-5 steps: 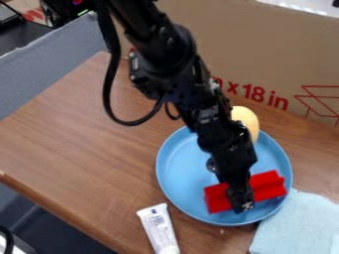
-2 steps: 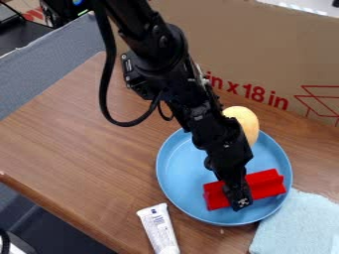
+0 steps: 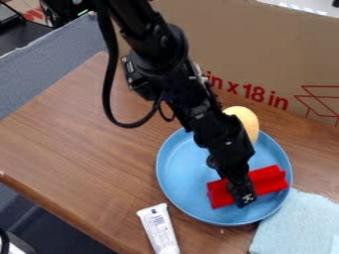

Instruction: Move the red object to the left side of the table

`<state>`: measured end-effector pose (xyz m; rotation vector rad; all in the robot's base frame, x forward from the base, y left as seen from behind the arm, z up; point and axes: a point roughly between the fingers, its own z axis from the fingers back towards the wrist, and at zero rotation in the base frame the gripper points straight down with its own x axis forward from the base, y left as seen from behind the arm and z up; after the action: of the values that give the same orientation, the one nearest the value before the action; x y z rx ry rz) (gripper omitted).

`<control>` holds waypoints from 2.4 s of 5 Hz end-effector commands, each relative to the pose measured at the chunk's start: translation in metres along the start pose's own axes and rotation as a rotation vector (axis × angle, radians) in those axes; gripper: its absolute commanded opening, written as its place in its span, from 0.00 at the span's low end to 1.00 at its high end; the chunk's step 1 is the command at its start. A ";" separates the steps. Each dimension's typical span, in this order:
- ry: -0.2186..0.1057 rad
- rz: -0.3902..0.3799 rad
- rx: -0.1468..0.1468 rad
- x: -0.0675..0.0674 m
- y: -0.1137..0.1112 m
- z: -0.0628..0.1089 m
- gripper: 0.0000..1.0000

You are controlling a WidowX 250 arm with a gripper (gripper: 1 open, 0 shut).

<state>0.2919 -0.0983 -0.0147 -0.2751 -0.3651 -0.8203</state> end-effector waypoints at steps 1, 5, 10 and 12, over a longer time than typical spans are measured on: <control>0.009 -0.057 -0.016 -0.021 0.000 -0.007 0.00; -0.035 -0.060 -0.039 -0.018 0.006 0.009 0.00; -0.070 -0.049 -0.003 -0.010 -0.015 0.046 0.00; -0.099 -0.052 -0.002 -0.010 -0.007 0.065 0.00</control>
<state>0.2599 -0.0729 0.0290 -0.3335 -0.4076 -0.8525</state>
